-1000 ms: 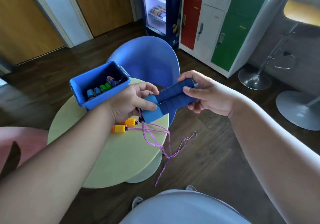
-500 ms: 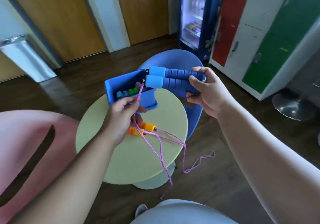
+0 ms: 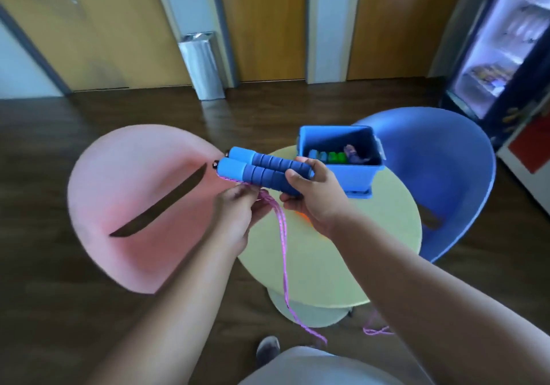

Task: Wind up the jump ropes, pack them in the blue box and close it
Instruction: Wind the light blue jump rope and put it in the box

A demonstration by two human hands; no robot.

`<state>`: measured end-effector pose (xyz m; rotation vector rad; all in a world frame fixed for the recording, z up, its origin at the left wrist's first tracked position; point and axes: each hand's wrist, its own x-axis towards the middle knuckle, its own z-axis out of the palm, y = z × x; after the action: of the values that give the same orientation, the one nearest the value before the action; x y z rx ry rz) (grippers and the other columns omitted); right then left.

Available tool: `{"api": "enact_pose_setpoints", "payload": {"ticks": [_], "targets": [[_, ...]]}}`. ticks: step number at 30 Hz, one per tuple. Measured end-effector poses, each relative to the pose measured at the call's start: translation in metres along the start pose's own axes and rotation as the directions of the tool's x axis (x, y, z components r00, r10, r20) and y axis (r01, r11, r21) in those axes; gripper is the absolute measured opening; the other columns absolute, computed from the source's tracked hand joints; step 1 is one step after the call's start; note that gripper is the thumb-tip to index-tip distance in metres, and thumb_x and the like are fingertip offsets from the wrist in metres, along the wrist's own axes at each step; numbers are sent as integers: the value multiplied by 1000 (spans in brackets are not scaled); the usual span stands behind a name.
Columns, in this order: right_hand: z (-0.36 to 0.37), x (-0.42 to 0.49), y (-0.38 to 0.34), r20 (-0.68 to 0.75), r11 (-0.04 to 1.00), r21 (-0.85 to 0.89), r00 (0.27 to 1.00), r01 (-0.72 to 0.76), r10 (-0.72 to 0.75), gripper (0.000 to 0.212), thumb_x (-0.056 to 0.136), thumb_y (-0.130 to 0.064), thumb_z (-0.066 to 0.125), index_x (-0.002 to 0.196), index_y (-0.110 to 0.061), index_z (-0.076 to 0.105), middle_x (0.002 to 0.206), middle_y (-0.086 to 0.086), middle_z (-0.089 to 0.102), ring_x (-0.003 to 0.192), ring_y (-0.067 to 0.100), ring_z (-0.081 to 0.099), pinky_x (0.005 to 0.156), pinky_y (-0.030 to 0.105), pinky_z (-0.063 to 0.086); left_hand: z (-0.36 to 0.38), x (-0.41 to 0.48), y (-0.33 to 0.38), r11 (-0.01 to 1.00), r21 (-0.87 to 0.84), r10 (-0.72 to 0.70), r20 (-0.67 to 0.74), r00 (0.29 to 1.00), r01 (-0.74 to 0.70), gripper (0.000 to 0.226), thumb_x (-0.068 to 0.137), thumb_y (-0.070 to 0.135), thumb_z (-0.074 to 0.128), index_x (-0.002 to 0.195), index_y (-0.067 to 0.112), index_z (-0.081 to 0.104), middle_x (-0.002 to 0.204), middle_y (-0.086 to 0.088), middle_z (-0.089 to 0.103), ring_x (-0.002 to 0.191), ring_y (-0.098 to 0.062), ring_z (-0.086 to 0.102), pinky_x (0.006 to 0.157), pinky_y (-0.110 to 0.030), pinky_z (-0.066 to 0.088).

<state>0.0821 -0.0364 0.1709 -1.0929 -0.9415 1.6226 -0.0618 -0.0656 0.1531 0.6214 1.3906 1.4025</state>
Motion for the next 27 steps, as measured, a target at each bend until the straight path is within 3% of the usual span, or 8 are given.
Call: {"api": "enact_pose_setpoints", "payload": {"ticks": [4, 8, 12, 15, 17, 19, 24, 27], "targets": [[22, 4, 17, 74, 992, -122, 997, -16, 25, 22, 102, -14, 58, 122, -17, 47, 102, 12, 61, 61, 22, 62, 67, 40, 55, -19, -6, -6, 988, -142, -63, -27, 998, 59, 22, 98, -6, 51, 103, -3, 72, 96, -14, 77, 88, -20, 76, 86, -30, 62], [26, 8, 27, 140, 857, -490, 984, 162, -106, 28, 101, -23, 59, 126, -20, 47, 107, 5, 59, 84, 19, 63, 62, 23, 49, -24, -10, -14, 957, -266, -134, -45, 990, 117, 25, 96, -11, 50, 107, -3, 71, 101, -15, 78, 92, -19, 78, 78, -24, 61], [20, 11, 22, 203, 758, -608, 969, 235, -138, 31, 102, -25, 57, 130, -20, 44, 94, -9, 52, 76, 5, 54, 55, 7, 41, -19, -6, -16, 915, -380, -156, -30, 987, 133, 25, 98, -10, 48, 110, -2, 68, 111, -18, 75, 103, -23, 75, 87, -29, 61], [13, 14, 18, 215, 724, -642, 966, 252, -145, 32, 102, -28, 56, 130, -21, 42, 95, -9, 54, 83, 13, 61, 66, 14, 52, -10, -2, -17, 902, -405, -169, -17, 985, 148, 27, 98, -10, 47, 117, -5, 66, 115, -20, 75, 110, -27, 74, 97, -34, 59], [8, 14, 16, 205, 735, -637, 970, 234, -131, 31, 102, -29, 56, 129, -24, 41, 99, -4, 56, 91, 24, 67, 80, 40, 60, -1, 1, -17, 897, -403, -203, -13, 979, 181, 27, 98, -9, 48, 116, -5, 67, 113, -20, 76, 106, -27, 75, 91, -32, 61], [1, 14, 13, 194, 733, -643, 973, 224, -127, 31, 101, -30, 56, 127, -26, 40, 100, 0, 58, 92, 27, 68, 81, 49, 60, 8, 4, -18, 896, -382, -245, -6, 970, 224, 25, 98, -8, 51, 114, -3, 69, 111, -18, 77, 103, -26, 76, 80, -28, 63], [-20, 16, -1, 174, 819, -550, 981, 165, -81, 27, 104, -23, 53, 126, -22, 36, 88, 14, 65, 60, 25, 68, 60, 38, 61, 21, 18, -25, 952, -77, -303, -67, 951, 298, 14, 90, 7, 72, 103, 13, 75, 111, -2, 76, 94, -16, 60, 75, -29, 57], [-27, 18, -4, 146, 839, -512, 981, 184, -126, 27, 105, -21, 52, 128, -18, 37, 79, 13, 61, 49, 13, 58, 49, 27, 51, 30, 21, -21, 945, -108, -311, 5, 950, 310, 17, 92, 4, 70, 108, 7, 75, 103, -6, 76, 82, -16, 60, 66, -24, 56]]}}
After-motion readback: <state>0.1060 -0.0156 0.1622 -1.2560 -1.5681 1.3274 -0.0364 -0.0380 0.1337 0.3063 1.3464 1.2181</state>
